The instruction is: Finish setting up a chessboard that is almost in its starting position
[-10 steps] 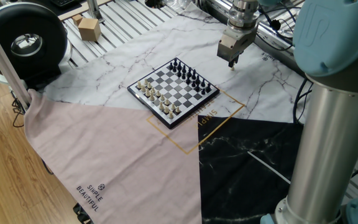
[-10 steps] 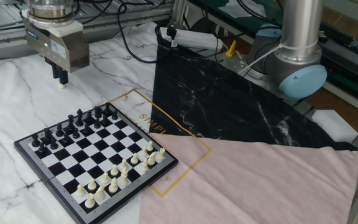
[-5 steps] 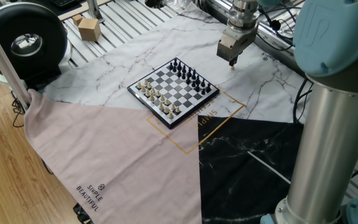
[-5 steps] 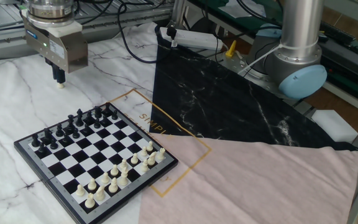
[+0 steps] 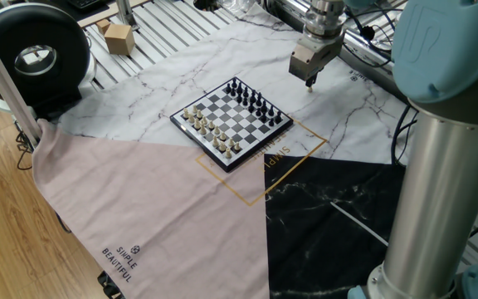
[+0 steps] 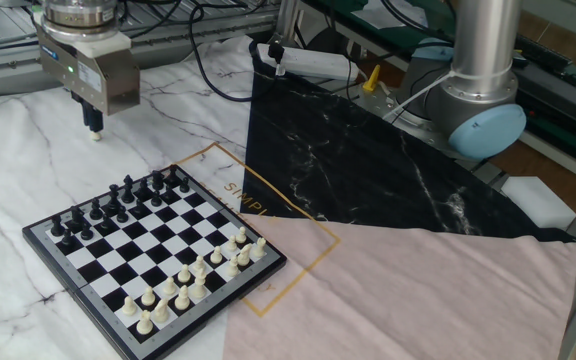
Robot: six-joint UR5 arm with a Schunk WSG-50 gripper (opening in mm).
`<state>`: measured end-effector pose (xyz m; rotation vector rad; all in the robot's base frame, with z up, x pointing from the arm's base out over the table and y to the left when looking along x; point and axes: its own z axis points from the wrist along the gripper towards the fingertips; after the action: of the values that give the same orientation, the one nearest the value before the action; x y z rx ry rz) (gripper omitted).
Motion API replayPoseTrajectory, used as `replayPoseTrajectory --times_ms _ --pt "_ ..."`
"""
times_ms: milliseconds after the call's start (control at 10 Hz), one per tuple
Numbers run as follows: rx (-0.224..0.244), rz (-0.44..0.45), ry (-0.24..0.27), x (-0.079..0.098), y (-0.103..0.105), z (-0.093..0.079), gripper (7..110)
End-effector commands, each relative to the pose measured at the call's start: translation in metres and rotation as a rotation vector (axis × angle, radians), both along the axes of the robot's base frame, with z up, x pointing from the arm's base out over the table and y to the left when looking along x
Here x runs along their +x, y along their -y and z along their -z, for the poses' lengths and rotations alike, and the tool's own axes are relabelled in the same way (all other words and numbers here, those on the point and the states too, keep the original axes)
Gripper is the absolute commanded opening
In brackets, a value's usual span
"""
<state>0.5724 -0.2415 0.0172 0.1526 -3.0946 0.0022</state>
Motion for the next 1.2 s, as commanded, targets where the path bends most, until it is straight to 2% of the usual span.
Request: replayPoseTrajectory --times_ms 0,200,500,700,800,900,1100 --pt "-0.031 -0.005 0.025 0.017 -0.001 -0.033 7" --pt "-0.006 0.001 0.040 0.040 -0.025 -0.064 7" --pt "0.011 0.037 0.050 0.065 -0.065 -0.088 7" --pt "0.023 0.075 0.034 0.069 -0.090 -0.101 7" --pt "0.040 0.087 0.009 0.065 -0.104 -0.105 7" --pt "0.053 0.100 0.005 0.064 -0.112 -0.105 7" --pt "0.125 0.149 0.003 0.068 -0.139 -0.109 7"
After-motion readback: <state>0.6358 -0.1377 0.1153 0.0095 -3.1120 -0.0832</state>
